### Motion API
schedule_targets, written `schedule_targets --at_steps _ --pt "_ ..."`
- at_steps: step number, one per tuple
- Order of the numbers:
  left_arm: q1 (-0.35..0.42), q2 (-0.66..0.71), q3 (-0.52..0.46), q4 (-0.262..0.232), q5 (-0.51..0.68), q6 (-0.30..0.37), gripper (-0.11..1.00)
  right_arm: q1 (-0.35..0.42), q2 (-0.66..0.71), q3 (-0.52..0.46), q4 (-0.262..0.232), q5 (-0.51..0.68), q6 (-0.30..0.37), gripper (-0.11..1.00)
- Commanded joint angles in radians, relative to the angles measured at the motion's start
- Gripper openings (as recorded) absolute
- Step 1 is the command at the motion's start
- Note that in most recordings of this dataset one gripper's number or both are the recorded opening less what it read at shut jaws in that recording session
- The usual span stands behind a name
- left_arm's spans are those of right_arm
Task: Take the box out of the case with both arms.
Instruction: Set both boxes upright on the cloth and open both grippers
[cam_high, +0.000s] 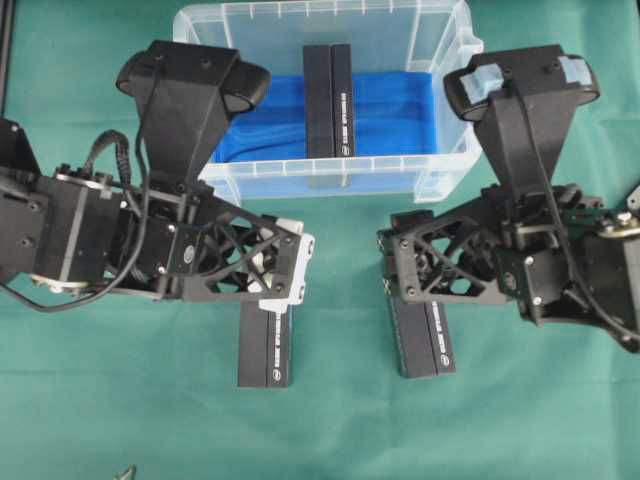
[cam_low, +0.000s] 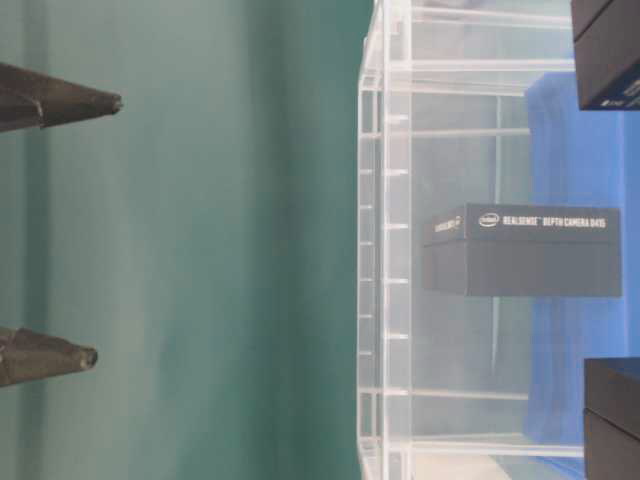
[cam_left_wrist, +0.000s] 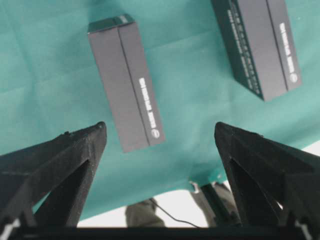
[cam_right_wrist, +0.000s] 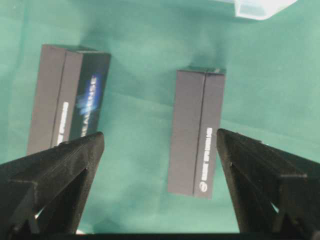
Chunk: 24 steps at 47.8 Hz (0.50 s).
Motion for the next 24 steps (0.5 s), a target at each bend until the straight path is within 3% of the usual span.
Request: schedule_targets --at_steps 1,24 --pt "0.003 -0.025 -0.025 0.009 0.000 0.000 0.88 0.002 -0.028 -0.020 -0.006 0.003 -0.002 0.92" --pt "-0.002 -0.031 -0.023 0.009 0.000 0.000 0.88 0.003 -0.034 -0.020 0.000 0.005 -0.012 0.91"
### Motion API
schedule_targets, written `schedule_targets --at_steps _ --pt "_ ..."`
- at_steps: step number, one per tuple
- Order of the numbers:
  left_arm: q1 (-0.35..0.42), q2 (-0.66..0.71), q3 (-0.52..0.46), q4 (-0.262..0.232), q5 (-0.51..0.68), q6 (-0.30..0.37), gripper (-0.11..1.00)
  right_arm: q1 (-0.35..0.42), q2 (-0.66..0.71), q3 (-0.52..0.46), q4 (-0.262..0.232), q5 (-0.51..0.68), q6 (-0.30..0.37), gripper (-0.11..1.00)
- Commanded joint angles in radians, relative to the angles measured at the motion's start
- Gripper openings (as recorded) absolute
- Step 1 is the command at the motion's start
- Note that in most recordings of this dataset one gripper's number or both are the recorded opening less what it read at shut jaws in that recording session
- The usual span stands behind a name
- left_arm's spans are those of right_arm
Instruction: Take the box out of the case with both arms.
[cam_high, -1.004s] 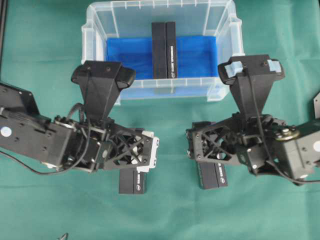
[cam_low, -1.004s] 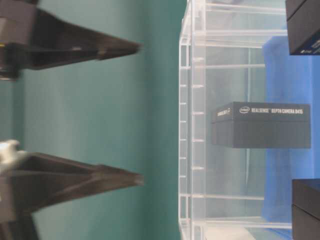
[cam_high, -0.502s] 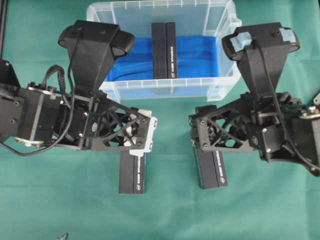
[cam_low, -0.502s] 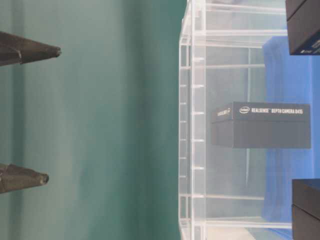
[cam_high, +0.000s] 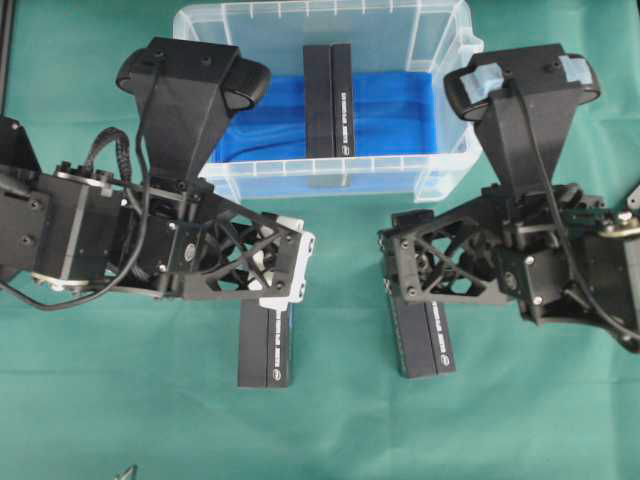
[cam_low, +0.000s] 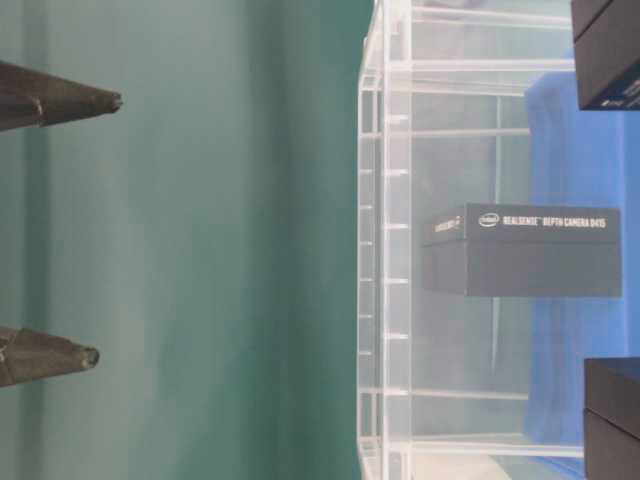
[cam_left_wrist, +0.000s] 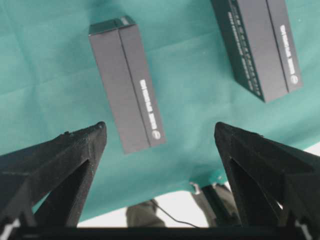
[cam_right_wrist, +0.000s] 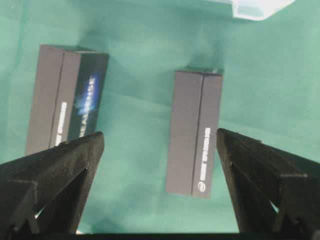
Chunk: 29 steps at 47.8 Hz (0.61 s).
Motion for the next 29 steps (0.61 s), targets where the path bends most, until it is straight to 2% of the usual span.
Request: schedule_targets --at_steps 1,15,29 --pt "-0.003 -0.031 -0.021 0.006 -0.002 0.000 0.88 0.003 -0.037 -0.021 0.000 0.005 -0.006 0.91" --pt "-0.012 -0.098 0.048 0.006 0.017 -0.009 0.88 0.006 -0.117 0.055 0.026 0.049 -0.006 0.91" --pt "-0.032 -0.261 0.224 0.003 0.015 -0.074 0.88 0.020 -0.264 0.206 0.031 0.063 0.029 0.91"
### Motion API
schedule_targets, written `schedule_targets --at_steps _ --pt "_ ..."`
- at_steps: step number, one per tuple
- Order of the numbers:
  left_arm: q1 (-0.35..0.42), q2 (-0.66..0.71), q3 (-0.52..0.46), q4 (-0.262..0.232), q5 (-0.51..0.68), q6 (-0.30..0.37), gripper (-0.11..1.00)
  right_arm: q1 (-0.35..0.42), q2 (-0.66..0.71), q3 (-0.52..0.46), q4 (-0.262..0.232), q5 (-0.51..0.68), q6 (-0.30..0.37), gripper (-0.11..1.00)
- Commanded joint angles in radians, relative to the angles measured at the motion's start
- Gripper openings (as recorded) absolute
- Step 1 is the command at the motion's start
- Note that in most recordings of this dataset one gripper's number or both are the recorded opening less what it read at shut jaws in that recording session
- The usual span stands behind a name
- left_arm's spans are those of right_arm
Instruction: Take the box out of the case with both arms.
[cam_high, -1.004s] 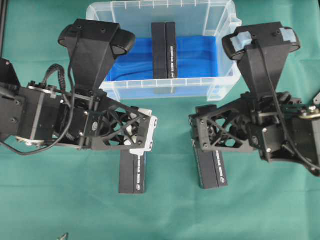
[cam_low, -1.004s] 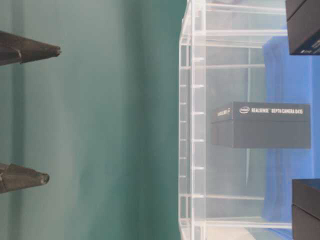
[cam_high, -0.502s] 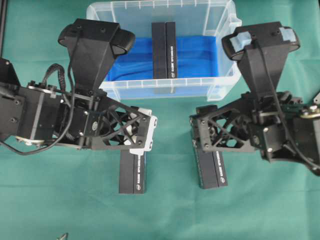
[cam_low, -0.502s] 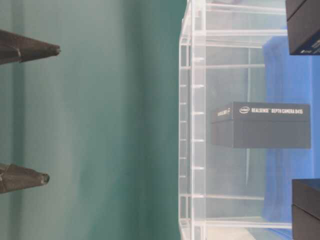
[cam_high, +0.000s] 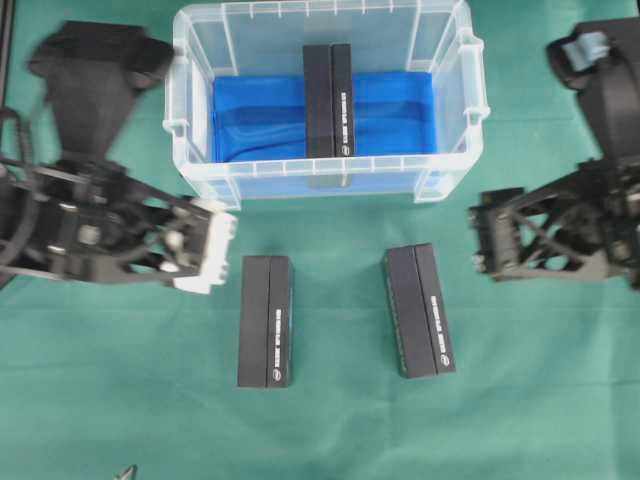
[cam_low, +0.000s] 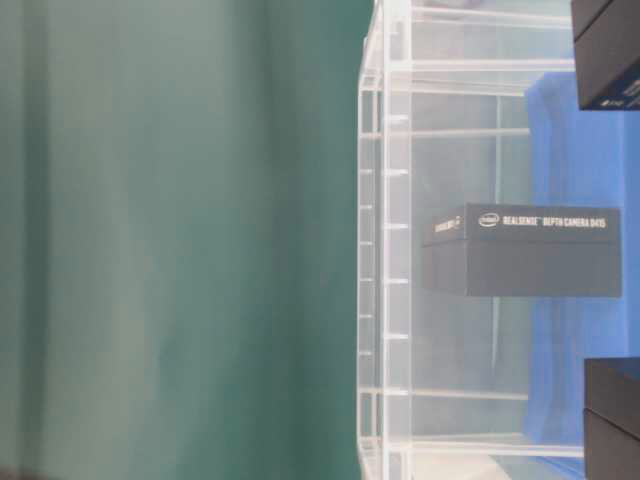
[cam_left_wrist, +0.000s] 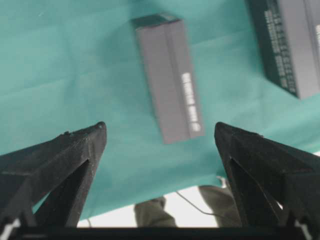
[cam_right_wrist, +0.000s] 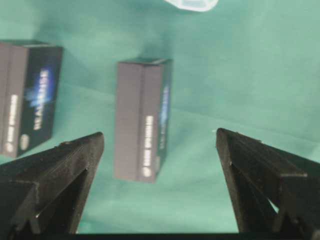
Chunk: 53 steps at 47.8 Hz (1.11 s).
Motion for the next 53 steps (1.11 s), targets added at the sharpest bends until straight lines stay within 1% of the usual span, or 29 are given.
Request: schedule_targets --at_steps 1,11,15,21,35,53 --pt "-0.012 -0.075 0.037 0.003 -0.002 -0.018 0.88 0.009 -0.066 0.028 0.000 0.014 0.006 0.91" --pt "-0.057 -0.201 0.176 0.003 -0.002 -0.075 0.88 0.021 -0.153 0.103 0.000 0.058 0.009 0.91" --pt "-0.074 -0.241 0.212 0.003 -0.002 -0.097 0.88 0.023 -0.189 0.130 0.000 0.061 0.014 0.91" --pt "-0.077 -0.279 0.245 0.005 0.000 -0.114 0.88 0.023 -0.215 0.153 0.002 0.060 0.028 0.91" --pt "-0.077 -0.261 0.247 0.006 0.000 -0.114 0.88 0.023 -0.202 0.156 0.002 0.035 0.034 0.91" --pt "-0.077 -0.265 0.250 0.006 0.000 -0.112 0.88 0.023 -0.202 0.156 0.002 0.035 0.034 0.91"
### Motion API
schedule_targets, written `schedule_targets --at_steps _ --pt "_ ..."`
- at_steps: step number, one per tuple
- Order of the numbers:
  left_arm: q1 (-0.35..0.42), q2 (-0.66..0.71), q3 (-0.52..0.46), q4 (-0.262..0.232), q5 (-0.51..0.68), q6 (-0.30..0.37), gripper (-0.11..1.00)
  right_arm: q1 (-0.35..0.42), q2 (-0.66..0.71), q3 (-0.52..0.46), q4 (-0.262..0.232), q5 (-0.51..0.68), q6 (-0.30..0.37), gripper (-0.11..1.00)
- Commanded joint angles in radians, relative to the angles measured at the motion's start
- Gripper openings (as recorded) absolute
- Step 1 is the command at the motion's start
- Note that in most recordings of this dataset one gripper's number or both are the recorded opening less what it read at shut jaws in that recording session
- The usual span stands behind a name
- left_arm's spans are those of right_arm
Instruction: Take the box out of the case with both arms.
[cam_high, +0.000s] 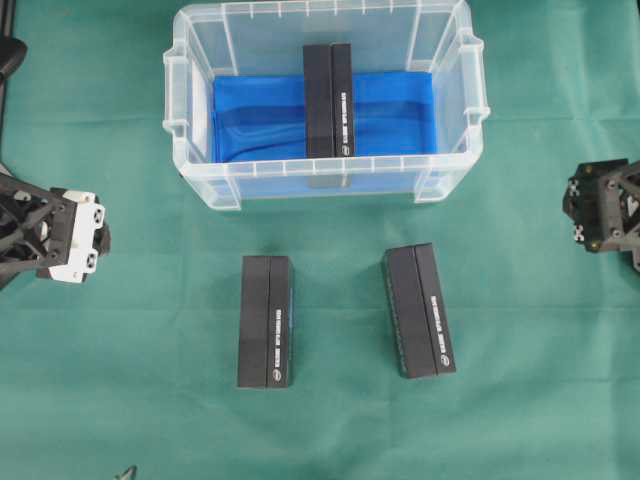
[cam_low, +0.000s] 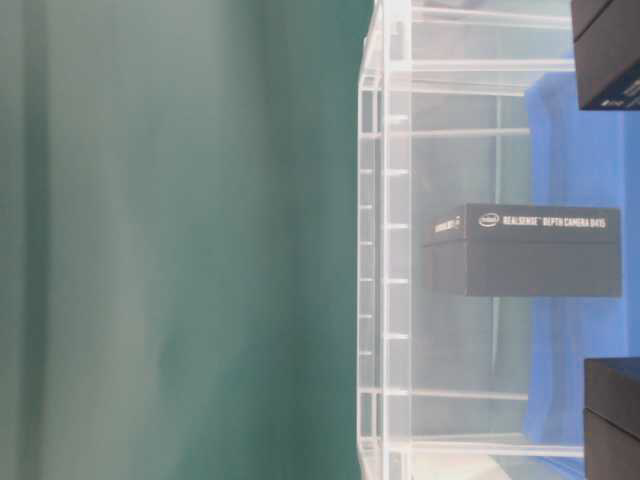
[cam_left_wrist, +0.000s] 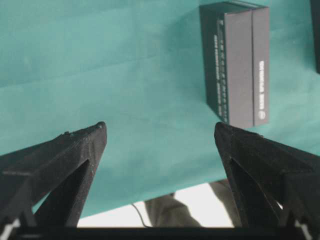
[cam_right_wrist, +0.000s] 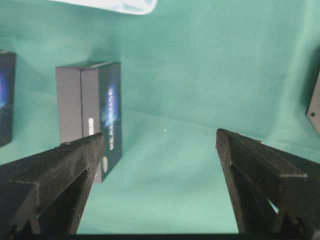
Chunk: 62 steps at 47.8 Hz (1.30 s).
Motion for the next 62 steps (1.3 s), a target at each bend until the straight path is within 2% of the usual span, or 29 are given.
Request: schedule_targets --at_steps 1,14,22,28,38,44,53,62 --pt "-0.003 -0.008 -0.011 0.006 -0.003 0.000 0.88 0.003 -0.003 -0.012 -0.002 -0.005 0.002 0.91" --pt "0.008 -0.014 -0.009 0.006 0.000 0.006 0.88 -0.002 -0.003 -0.012 -0.003 -0.002 -0.009 0.91" --pt "0.072 -0.026 -0.006 0.006 0.012 0.049 0.88 -0.057 -0.008 -0.008 -0.018 0.009 -0.041 0.91" --pt "0.141 -0.034 -0.003 0.006 0.020 0.117 0.88 -0.133 -0.012 -0.005 -0.018 0.009 -0.117 0.90" --pt "0.296 -0.044 -0.002 -0.002 0.032 0.296 0.88 -0.313 -0.026 -0.005 -0.014 0.002 -0.314 0.87" --pt "0.365 -0.046 -0.002 -0.002 0.043 0.371 0.88 -0.407 -0.028 -0.005 -0.008 -0.011 -0.411 0.87" --pt "0.454 -0.048 0.011 -0.002 0.043 0.442 0.88 -0.520 -0.026 -0.003 0.003 -0.048 -0.517 0.87" --pt "0.508 -0.048 0.040 -0.002 0.028 0.466 0.88 -0.575 -0.018 0.023 0.014 -0.092 -0.558 0.87"
